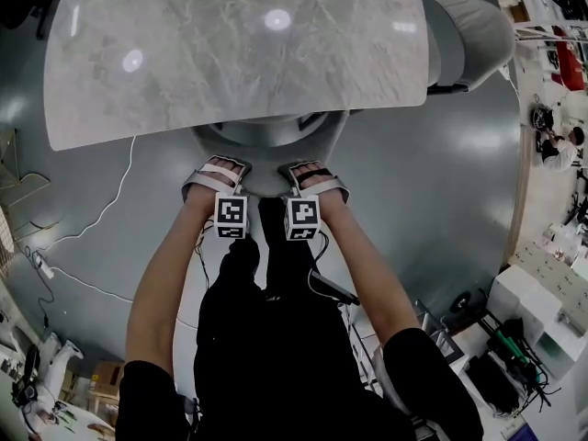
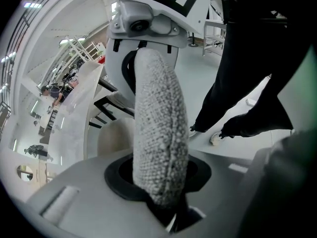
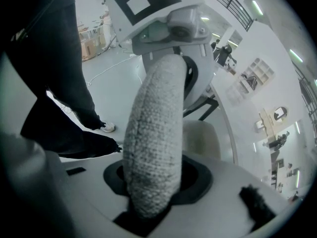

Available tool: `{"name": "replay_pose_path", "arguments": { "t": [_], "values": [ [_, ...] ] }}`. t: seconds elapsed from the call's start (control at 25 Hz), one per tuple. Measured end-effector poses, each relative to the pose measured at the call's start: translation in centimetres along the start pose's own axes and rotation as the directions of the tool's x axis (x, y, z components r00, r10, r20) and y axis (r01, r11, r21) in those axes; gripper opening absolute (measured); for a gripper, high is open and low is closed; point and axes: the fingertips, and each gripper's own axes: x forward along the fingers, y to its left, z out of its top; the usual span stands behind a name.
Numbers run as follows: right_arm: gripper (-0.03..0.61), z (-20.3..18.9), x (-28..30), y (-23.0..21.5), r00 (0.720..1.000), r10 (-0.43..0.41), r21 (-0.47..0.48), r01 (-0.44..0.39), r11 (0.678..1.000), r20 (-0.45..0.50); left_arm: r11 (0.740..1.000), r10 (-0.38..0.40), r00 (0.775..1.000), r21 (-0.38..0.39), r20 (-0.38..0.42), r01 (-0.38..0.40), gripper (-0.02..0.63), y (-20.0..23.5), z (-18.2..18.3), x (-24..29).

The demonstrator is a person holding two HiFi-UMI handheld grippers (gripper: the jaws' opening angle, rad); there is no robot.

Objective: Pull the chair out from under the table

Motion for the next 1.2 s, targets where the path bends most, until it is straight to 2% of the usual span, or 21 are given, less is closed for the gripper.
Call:
{"name": "replay_pose_path", "arguments": {
  "t": [0.28,1.2],
  "values": [
    [0.135,-0.2,0.1,0.1,1.0,0.013,-0.011,-0.013,1.0,-0.009,0.999,-0.038,0.999,0.037,0.004,0.037,0.097,-0.4,0.1,0.2],
    [0.112,0.0,0.1,1.1,0.999,0.035,-0.014,-0.036,0.999,-0.017,0.996,-0.088,0.996,0.024,-0.001,0.088,0.077,-1.6,0.3,0.2]
  ]
}}
